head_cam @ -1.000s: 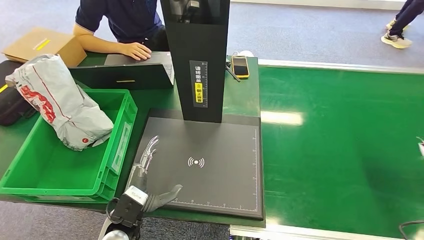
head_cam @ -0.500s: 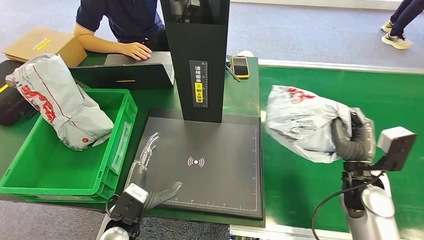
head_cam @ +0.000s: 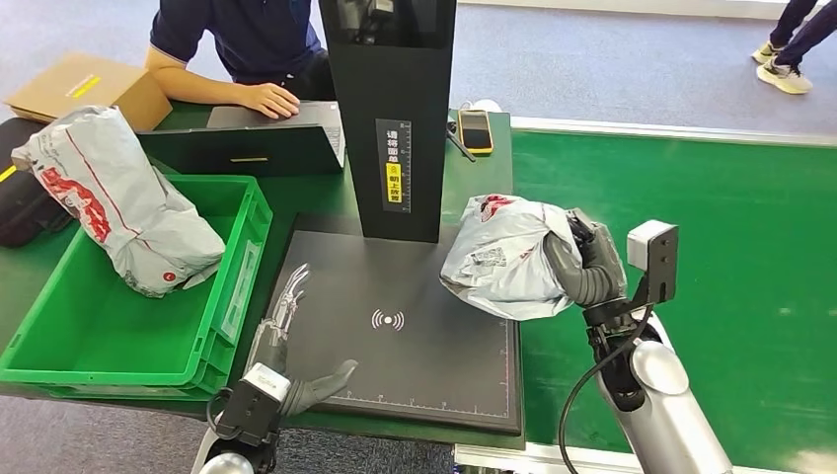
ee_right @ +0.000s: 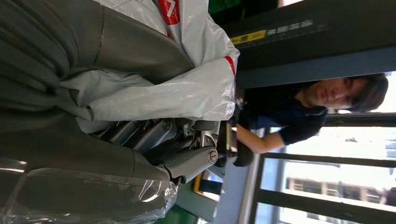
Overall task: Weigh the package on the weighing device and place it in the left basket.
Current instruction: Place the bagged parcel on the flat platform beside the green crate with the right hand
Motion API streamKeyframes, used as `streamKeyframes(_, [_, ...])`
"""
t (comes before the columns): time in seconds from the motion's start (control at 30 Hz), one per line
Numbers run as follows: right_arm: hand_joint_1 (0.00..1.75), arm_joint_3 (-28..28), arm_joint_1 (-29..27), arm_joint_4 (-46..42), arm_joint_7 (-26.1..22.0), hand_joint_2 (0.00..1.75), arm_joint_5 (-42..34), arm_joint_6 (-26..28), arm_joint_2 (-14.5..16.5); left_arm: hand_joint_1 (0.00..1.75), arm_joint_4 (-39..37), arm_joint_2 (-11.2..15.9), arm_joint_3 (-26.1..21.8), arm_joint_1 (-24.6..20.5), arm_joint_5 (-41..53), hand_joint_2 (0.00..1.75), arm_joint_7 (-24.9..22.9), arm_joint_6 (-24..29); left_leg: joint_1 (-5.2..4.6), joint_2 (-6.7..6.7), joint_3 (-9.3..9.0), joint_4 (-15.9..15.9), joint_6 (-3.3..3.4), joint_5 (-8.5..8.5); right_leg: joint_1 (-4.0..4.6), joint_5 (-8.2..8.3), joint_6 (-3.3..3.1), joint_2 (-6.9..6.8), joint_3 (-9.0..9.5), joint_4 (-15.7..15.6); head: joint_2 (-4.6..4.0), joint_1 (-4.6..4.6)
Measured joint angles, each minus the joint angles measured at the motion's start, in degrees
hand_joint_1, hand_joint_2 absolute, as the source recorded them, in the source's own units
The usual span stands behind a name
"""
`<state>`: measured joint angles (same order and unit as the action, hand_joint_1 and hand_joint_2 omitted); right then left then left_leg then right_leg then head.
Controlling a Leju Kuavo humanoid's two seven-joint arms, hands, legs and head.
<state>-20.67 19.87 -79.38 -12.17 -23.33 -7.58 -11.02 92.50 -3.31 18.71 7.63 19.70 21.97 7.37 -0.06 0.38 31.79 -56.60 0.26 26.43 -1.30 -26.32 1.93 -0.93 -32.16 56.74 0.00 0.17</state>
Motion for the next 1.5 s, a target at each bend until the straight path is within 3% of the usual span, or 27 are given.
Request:
streamKeyframes(0.23, [1.75, -6.35, 5.26, 11.26, 4.24, 1.75, 0.59, -1.67, 1.28, 0.00, 0.00, 0.03, 0.84, -0.53, -0.72, 1.75, -0.32, -0.10, 0.01, 0.03, -0.07, 0.00, -0.02, -0.02, 0.02, 0.04, -0.05, 0.03, 0.01, 0.01, 0.00, 0.01])
streamKeyframes(0.63, [1.75, -17.52, 14.38, 26.64, 3.90, 1.75, -2.61, -3.39, 5.67, 0.00, 0.00, 0.05, 2.39, -1.06, -1.17, 1.75, -1.69, 0.19, 0.02, 0.09, -0.09, 0.00, -0.06, -0.05, 0.02, 0.07, -0.10, 0.07, 0.02, 0.03, 0.00, 0.00])
streamKeyframes(1.17, [1.75, -23.32, 19.52, 30.09, 3.12, 1.75, -8.29, -5.51, 7.01, 0.00, 0.03, 0.05, 2.89, -1.02, -0.58, 1.75, -2.53, 0.35, 0.02, 0.08, -0.09, -0.01, -0.06, -0.05, 0.03, 0.08, -0.10, 0.07, 0.01, 0.03, 0.00, 0.00])
streamKeyframes(1.33, [1.75, -24.66, 20.28, 28.88, 3.08, 1.75, -11.66, -9.82, 6.97, 0.00, 0.04, 0.05, 2.89, -1.02, -0.59, 1.75, -2.43, 0.05, 0.02, 0.09, -0.08, -0.01, -0.06, -0.05, 0.03, 0.08, -0.10, 0.07, 0.00, 0.03, 0.00, 0.00])
streamKeyframes(1.5, [1.75, -26.84, 21.01, 28.01, 3.27, 1.75, -15.31, -18.02, 7.00, 0.00, 0.04, 0.08, 2.89, -1.31, -0.74, 1.75, -2.03, -0.74, 0.03, 0.09, -0.06, 0.00, -0.06, -0.05, 0.04, 0.07, -0.11, 0.07, -0.02, 0.03, 0.00, 0.00])
